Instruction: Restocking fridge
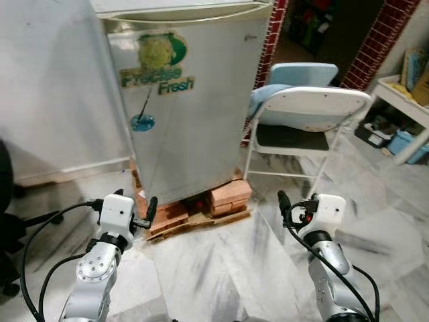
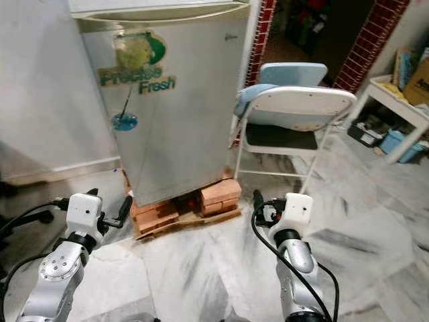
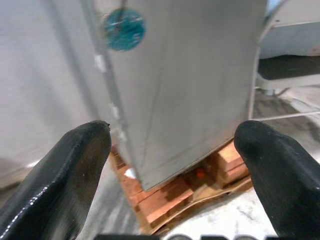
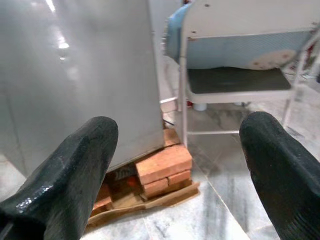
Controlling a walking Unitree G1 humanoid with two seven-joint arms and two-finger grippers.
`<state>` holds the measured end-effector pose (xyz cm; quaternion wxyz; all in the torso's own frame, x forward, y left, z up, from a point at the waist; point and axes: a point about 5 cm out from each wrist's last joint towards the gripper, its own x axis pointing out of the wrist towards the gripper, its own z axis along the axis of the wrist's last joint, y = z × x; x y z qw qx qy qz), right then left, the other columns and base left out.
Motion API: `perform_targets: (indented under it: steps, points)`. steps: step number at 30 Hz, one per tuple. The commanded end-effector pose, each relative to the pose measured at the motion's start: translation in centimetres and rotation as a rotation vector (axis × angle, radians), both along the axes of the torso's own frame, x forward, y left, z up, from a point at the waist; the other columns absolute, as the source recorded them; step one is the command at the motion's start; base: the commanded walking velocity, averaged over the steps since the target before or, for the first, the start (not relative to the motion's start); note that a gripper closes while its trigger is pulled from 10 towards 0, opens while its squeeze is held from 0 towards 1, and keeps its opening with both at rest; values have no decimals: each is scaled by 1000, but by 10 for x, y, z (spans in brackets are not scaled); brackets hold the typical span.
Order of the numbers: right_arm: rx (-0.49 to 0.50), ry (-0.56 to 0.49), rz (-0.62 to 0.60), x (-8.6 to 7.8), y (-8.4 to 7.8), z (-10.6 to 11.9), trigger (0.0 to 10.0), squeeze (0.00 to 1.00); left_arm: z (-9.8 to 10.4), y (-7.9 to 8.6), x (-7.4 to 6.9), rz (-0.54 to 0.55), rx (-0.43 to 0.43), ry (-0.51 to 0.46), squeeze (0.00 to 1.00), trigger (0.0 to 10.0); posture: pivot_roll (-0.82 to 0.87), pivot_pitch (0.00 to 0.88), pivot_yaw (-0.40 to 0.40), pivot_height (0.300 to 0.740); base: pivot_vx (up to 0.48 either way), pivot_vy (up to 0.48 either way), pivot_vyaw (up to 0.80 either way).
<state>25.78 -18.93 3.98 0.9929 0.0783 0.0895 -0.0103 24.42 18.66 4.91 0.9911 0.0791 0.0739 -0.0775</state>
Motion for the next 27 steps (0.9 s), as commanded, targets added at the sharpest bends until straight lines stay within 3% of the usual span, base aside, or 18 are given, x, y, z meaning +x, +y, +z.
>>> perform_targets:
  steps: [1, 8, 27]
  points:
    - [-2, -15, -7, 2, 0, 3, 10000, 0, 0, 1, 0, -5, 7, 8, 0, 10000, 36, 0, -32, 740, 0, 289, 0]
    - [-3, -9, -5, 0, -1, 1, 10000, 0, -3, 1, -4, -7, 4, 23, 0, 10000, 38, 0, -32, 740, 0, 467, -691]
    - [-42, 18, -12, 1, -2, -1, 10000, 0, -9, -1, -9, -7, -9, 48, 0, 10000, 27, 0, -27, 740, 0, 480, 0]
